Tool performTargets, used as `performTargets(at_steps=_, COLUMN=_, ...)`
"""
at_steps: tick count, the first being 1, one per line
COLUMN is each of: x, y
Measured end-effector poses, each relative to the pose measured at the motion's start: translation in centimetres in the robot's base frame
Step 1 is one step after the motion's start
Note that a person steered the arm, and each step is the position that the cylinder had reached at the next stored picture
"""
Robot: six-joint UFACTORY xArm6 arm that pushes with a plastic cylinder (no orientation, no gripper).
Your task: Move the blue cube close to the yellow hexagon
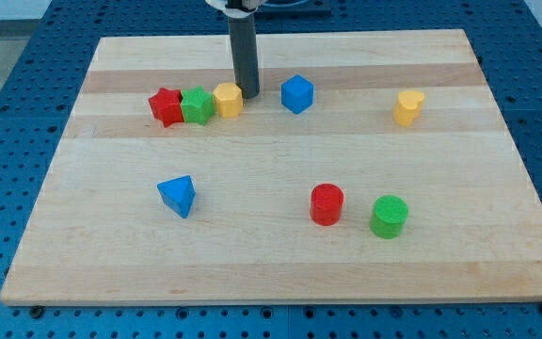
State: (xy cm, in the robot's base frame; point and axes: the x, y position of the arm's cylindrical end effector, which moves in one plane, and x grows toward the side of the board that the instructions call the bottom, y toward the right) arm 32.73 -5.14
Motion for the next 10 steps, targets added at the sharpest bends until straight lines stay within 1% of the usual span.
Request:
performTargets(at_steps=2, x=0.3, y=0.2)
performTargets(at_steps=4, x=-5.6, y=5.0)
performTargets(at_steps=5, x=-4.1, y=11.7)
performTargets(at_steps=6, x=-1.3, y=14.3)
performTargets(at_steps=7, x=0.1, y=13.6)
performTargets(at_steps=9, x=0.1, y=11.2)
performTargets(at_steps=10, x=0.1, y=11.0)
